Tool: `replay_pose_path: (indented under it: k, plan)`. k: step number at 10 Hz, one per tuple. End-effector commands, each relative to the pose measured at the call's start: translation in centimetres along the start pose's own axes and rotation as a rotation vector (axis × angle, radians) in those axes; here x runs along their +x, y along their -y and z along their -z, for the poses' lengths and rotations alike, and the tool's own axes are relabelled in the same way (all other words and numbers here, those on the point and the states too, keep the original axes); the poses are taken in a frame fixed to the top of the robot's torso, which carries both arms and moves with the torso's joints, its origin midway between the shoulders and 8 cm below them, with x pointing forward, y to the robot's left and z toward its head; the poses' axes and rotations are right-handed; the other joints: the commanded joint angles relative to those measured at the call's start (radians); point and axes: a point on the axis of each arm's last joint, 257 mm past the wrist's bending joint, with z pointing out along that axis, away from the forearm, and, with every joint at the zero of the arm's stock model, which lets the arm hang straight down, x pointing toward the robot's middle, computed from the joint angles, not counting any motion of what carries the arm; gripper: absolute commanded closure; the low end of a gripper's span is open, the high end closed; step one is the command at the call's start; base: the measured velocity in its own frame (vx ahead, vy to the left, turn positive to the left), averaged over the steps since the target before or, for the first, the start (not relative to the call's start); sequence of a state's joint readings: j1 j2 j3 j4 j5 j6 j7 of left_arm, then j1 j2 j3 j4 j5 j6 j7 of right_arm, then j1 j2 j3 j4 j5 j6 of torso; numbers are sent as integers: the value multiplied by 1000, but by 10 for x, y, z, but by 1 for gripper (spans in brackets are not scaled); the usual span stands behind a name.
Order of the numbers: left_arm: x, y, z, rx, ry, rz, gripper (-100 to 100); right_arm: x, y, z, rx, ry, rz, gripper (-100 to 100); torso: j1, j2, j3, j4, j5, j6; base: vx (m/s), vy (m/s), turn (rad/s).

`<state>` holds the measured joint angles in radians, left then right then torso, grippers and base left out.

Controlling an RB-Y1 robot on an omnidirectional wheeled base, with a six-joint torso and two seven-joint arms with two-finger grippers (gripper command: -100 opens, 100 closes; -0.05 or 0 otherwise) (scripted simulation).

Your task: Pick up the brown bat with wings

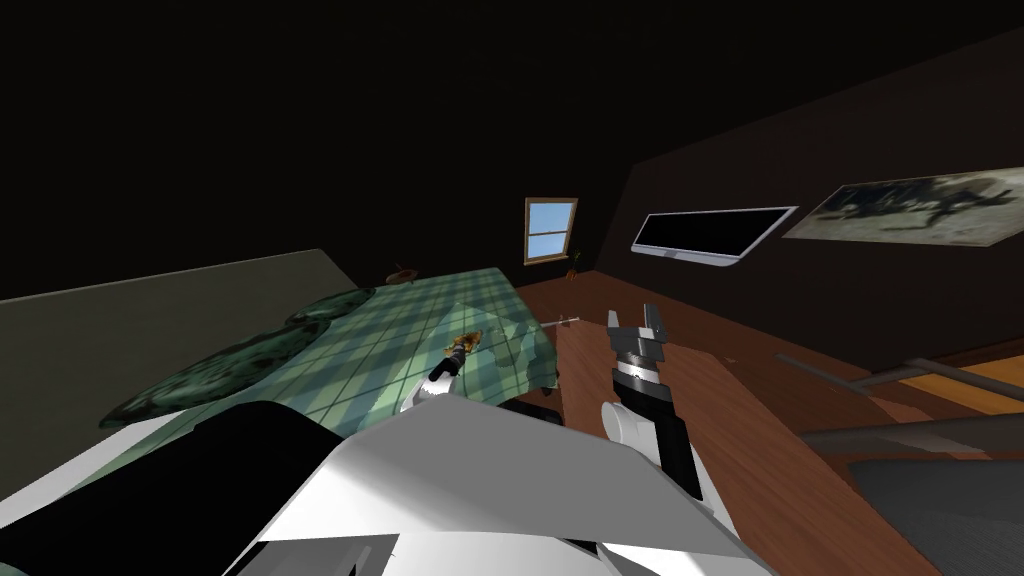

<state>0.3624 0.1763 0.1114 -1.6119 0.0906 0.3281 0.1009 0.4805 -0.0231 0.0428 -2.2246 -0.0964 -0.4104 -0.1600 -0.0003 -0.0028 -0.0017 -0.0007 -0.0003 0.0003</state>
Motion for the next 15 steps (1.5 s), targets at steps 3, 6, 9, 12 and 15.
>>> replay_pose_path:
  k: [3, 6, 9, 12, 15]
  plan:
    - [-24, -35, -3, -108, 46, 6, -100, 0, 0, 0, 0, 0, 0, 0, 1, 0, 0, 0, 0, 0, 37, -10, -36]
    - [-27, -40, -4, -124, 53, 7, 0, 0, 0, 0, 0, 0, 0, 0, 0, 1, 1, 0, 0, 0, 16, -7, -13]
    - [-24, -47, -13, -122, 51, 6, -100, 0, 0, 0, 0, 0, 0, 0, 2, 0, 0, 0, 1, 0, 36, 20, 7]
    - [-24, -46, -11, -123, 51, 6, 100, 0, 0, 0, 0, 0, 0, 0, 1, 2, 1, 0, 0, 0, 7, 3, 0]
    - [-24, -47, -11, -124, 51, 6, 100, 0, 0, 0, 0, 0, 0, 0, 0, 3, 2, 1, 0, 0, 0, 0, 0]
